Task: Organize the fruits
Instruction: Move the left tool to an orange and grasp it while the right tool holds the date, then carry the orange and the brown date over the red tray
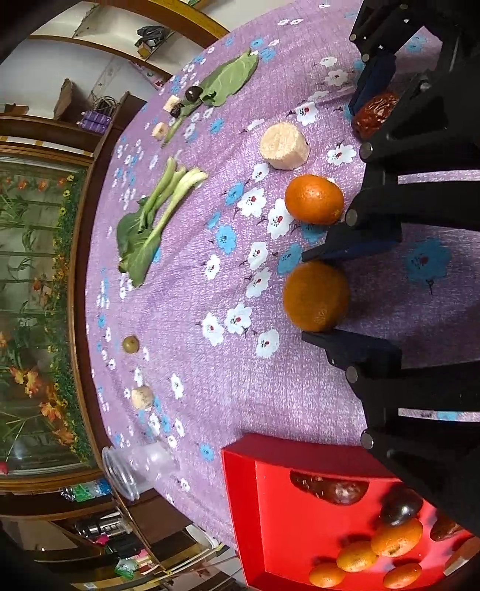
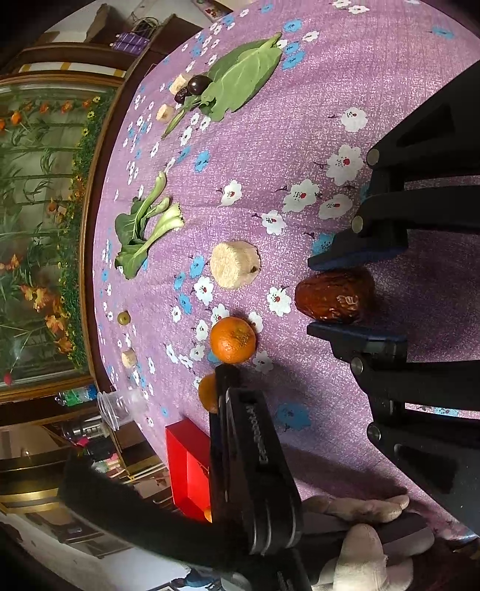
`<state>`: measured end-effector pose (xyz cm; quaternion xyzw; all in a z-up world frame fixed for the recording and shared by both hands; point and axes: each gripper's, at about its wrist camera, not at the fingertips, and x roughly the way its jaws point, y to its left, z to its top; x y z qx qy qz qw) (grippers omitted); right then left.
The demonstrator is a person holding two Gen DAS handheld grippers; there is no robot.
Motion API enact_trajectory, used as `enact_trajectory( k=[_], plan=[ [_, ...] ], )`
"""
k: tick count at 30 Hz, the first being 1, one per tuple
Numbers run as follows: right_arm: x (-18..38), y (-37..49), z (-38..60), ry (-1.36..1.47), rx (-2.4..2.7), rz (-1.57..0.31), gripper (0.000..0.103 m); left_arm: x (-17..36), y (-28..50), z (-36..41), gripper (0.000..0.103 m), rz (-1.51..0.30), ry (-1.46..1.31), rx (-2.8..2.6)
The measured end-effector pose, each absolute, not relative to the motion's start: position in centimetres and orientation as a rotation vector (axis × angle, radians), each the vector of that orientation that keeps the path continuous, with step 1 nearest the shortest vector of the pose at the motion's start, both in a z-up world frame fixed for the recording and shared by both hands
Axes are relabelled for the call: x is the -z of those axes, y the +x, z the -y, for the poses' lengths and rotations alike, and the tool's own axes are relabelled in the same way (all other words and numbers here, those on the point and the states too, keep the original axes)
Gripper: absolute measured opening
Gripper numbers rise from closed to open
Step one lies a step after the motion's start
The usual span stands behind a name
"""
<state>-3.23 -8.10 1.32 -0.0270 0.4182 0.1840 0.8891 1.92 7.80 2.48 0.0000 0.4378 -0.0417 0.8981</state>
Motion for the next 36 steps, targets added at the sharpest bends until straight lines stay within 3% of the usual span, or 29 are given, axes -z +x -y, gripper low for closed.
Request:
enact_trajectory(
  k=[19, 36],
  plan=[
    [-2.7, -3.2, 9.6, 0.043, -0.387, -0.792, 0.031, -6.8, -6.5, -9.6, 0.033, -0.815, -0.095, 0.088],
    [-4.1, -4.9, 11.1, 0.095, -0.293, -0.749, 0.031, -9.8, -14.2, -17.0, 0.034, -0.704, -0.173, -0.058]
  ],
)
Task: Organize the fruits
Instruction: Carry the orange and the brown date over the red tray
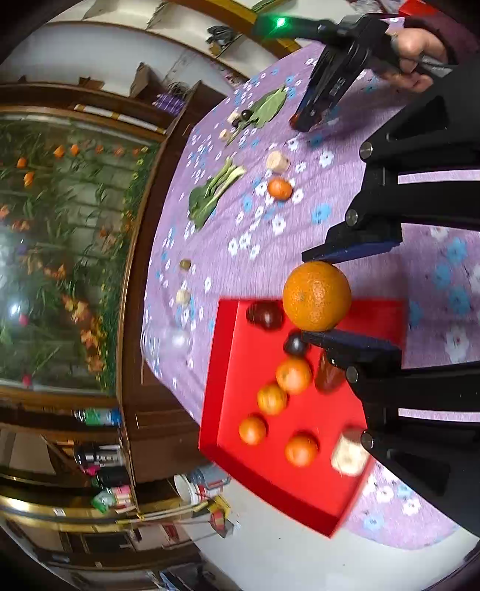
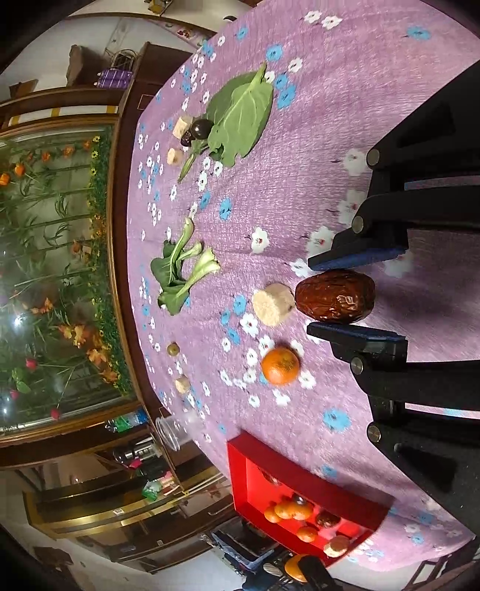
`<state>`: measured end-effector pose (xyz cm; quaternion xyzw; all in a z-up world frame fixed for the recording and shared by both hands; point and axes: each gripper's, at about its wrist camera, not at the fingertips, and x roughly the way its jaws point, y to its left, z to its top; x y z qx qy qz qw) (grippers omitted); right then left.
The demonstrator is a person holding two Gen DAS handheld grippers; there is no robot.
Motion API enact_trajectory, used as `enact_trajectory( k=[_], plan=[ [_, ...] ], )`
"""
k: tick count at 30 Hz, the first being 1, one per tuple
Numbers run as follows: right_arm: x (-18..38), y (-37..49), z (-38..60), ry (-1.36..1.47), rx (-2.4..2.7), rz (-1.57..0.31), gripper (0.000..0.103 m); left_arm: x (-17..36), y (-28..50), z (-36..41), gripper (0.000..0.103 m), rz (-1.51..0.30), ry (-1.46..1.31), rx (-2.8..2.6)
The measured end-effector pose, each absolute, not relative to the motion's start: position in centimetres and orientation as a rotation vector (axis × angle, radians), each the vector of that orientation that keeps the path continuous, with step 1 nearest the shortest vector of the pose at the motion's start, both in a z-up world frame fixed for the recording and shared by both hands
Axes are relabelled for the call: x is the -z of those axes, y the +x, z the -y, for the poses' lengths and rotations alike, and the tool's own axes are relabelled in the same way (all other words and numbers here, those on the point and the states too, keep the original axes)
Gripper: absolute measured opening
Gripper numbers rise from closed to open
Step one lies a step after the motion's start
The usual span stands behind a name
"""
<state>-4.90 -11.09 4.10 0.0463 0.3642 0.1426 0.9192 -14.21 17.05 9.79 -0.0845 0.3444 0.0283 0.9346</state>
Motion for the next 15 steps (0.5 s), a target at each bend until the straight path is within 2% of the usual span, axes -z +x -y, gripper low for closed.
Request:
enact_trajectory(
  k=[15],
  plan=[
    [-8.0, -10.8, 1.3, -0.059, -0.48, -0.714, 0.031, -9.3, -17.1, -22.0, 0.034, -0.668, -0.224, -0.143]
  ],
)
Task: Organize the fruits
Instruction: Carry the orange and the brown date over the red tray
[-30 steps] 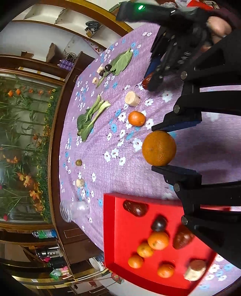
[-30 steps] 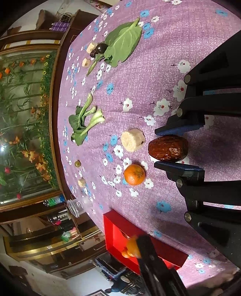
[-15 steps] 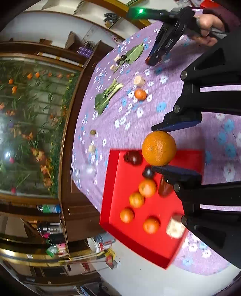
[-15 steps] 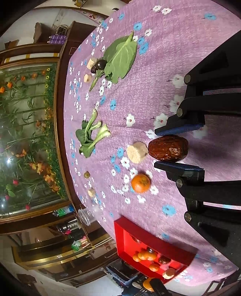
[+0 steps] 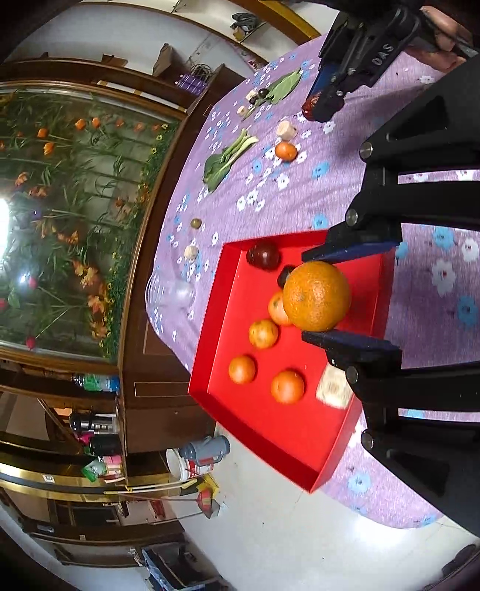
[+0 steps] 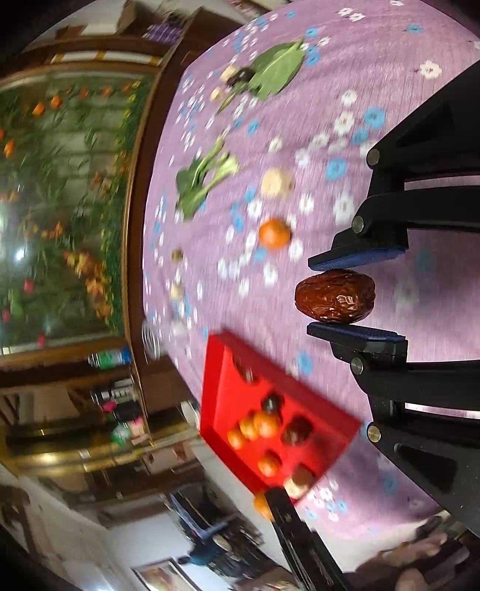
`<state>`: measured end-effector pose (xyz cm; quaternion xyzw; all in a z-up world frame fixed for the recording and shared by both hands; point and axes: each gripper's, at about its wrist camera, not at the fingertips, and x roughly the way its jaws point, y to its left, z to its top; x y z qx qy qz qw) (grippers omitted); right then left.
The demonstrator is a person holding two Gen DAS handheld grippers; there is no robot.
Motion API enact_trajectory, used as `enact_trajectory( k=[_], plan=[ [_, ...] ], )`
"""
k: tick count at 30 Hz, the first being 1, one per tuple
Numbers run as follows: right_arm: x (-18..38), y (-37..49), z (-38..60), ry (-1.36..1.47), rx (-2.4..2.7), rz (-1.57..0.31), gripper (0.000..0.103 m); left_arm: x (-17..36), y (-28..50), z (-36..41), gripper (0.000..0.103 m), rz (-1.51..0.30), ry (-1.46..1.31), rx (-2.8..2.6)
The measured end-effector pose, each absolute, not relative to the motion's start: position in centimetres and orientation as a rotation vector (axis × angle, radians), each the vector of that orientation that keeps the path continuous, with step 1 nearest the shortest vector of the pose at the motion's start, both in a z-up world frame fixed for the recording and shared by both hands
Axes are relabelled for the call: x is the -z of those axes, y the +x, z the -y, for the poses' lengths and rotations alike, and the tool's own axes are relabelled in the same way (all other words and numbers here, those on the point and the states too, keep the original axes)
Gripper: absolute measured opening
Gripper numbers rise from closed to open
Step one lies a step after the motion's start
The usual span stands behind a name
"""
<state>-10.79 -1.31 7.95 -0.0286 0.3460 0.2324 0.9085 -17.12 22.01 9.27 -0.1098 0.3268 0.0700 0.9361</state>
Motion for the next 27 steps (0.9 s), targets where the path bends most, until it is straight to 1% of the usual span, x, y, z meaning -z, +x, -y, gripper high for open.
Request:
enact_trajectory(
  k=[9, 15, 27],
  plan=[
    [-9.2, -12.5, -5.9, -0.167, -0.613, -0.703, 0.031, -8.1, -17.7, -25.2, 0.034, -0.676, -0.265, -0.161],
    [-8.9, -11.9, -10.0, -0.188, -0.675, -0.736, 0.031, -6.9, -17.4, -28.1, 0.034, -0.7, -0.309, -0.196],
    [-7.5, -10.2, -13.8, -0.17, -0.72, -0.799, 0.031, -5.9, -15.9, -30.5, 0.034, -0.715, -0.353, -0.203]
  ],
)
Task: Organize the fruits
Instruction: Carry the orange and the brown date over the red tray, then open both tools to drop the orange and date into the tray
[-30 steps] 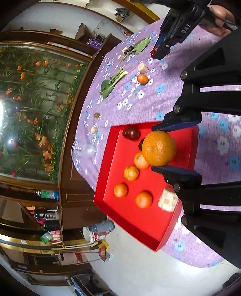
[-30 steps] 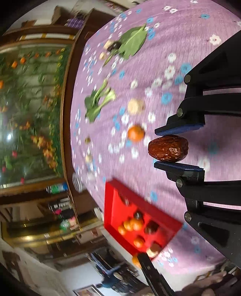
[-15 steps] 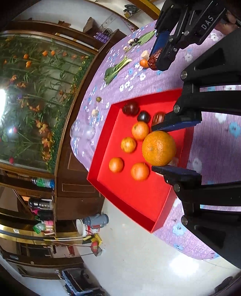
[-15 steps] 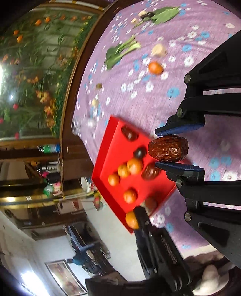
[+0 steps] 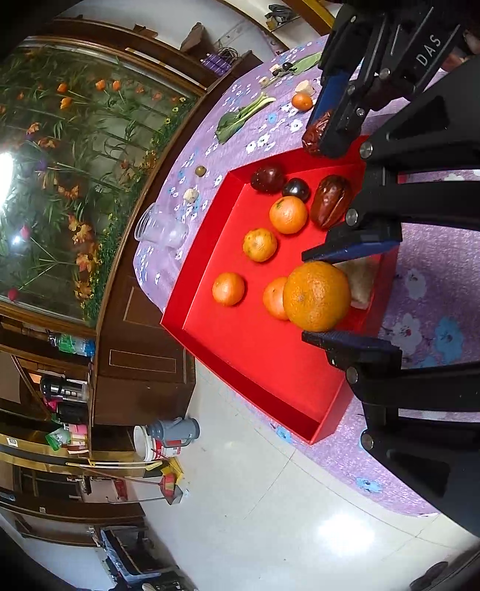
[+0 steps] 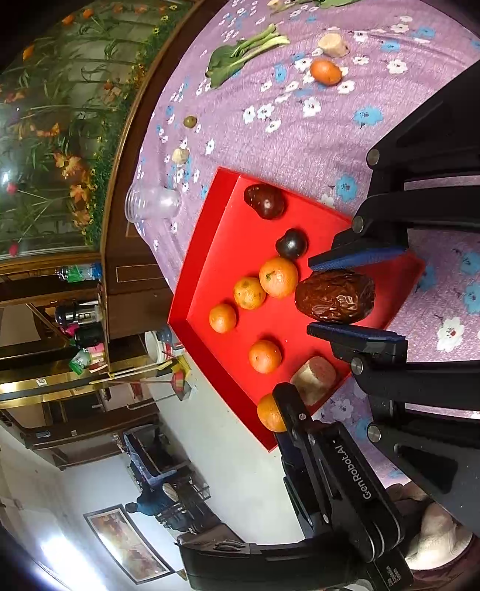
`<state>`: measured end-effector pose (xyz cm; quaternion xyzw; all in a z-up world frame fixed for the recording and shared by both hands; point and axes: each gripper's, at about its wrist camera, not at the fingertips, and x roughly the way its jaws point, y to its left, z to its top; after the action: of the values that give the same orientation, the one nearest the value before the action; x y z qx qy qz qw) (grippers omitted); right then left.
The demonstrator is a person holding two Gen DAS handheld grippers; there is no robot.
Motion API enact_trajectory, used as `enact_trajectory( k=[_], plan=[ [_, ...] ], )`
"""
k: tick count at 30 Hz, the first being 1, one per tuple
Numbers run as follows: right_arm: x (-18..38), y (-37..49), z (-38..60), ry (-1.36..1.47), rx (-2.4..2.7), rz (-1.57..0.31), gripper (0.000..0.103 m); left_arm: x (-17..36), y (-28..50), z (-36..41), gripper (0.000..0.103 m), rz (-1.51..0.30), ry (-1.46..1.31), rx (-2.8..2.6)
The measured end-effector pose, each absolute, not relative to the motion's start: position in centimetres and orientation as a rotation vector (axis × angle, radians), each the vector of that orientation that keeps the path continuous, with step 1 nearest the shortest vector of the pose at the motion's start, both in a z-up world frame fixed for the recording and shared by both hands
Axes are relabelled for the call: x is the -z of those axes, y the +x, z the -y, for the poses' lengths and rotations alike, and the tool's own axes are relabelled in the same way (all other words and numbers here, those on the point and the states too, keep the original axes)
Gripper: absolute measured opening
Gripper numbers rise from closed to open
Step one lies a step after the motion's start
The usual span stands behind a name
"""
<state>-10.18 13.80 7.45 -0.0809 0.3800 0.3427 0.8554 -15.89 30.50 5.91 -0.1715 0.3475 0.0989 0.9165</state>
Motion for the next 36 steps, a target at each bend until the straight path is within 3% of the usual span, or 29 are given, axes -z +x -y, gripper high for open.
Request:
enact_trajectory(
  k=[30, 34, 36],
  plan=[
    [-4.5, -7.1, -17.0, -0.142, -0.862, -0.874, 0.032, -5.0, -7.6, -31.9, 0.035, -0.795, -0.29, -0.212],
    [-4.2, -7.7, -17.5, -0.163, -0.878, -0.864, 0.032, -5.3, -7.9, -31.8, 0.052, -0.776, -0.284, -0.223],
    [-4.2, -8.0, -17.8, -0.176, -0.884, -0.864, 0.033, -5.6, -8.3, -31.8, 0.055, -0.759, -0.276, -0.236]
  ],
)
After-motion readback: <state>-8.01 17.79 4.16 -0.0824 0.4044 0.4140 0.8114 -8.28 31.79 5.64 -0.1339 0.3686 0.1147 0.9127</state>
